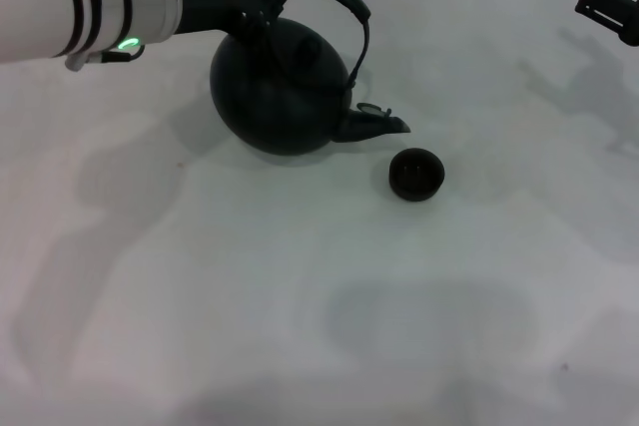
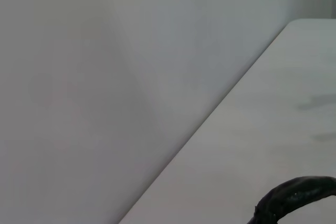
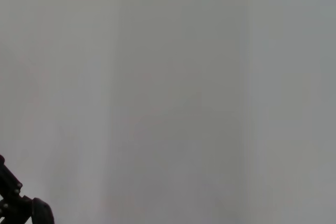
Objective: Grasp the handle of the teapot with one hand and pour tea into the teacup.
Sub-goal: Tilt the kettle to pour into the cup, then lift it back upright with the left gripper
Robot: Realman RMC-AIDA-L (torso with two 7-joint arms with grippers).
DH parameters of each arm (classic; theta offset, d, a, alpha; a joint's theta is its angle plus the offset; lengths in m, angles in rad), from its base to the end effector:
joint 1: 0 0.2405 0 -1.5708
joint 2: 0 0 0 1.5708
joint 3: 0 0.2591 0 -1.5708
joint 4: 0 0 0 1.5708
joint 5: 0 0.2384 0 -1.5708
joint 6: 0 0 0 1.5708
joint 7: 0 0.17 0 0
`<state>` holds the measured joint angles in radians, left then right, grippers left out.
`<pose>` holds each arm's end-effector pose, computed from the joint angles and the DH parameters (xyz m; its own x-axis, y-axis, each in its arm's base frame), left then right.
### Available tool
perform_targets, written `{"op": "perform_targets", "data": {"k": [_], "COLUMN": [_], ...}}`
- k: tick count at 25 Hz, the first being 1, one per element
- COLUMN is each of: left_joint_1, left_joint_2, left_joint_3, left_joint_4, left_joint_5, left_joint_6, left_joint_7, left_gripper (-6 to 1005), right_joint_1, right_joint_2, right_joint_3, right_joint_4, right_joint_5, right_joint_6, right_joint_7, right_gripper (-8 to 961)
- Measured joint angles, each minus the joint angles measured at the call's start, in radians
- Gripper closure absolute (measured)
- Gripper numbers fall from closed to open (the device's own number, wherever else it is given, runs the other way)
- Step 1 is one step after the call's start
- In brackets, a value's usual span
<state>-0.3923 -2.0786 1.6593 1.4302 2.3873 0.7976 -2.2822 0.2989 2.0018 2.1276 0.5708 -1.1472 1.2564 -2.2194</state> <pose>-0.1425 0.4188 -0.0514 0.9714 0.2025 0.1243 0.2352 -0.7468 -0.6221 0.3252 0.3710 0.0336 0.7330 -0.0119 -0.6801 -0.5461 -0.6064 -0.5780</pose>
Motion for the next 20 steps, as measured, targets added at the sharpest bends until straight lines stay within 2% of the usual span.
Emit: {"op": "perform_targets", "data": {"k": [20], "left_joint_1": [-0.076], "left_joint_2": [0.0], "left_joint_3": [0.088], "left_joint_4": [-0.008], "left_joint_5": [0.154], "left_joint_6": [0.007], "left_joint_7": [-0.107], "left_gripper": [860], "right_joint_1": [-0.01], "right_joint_2": [0.0], "right_joint_3": [0.025], "right_joint_4": [0.0], "right_joint_5": [0.011], "right_joint_6": [0.001], "right_joint_7": [-0.002], "right_gripper": [112]}}
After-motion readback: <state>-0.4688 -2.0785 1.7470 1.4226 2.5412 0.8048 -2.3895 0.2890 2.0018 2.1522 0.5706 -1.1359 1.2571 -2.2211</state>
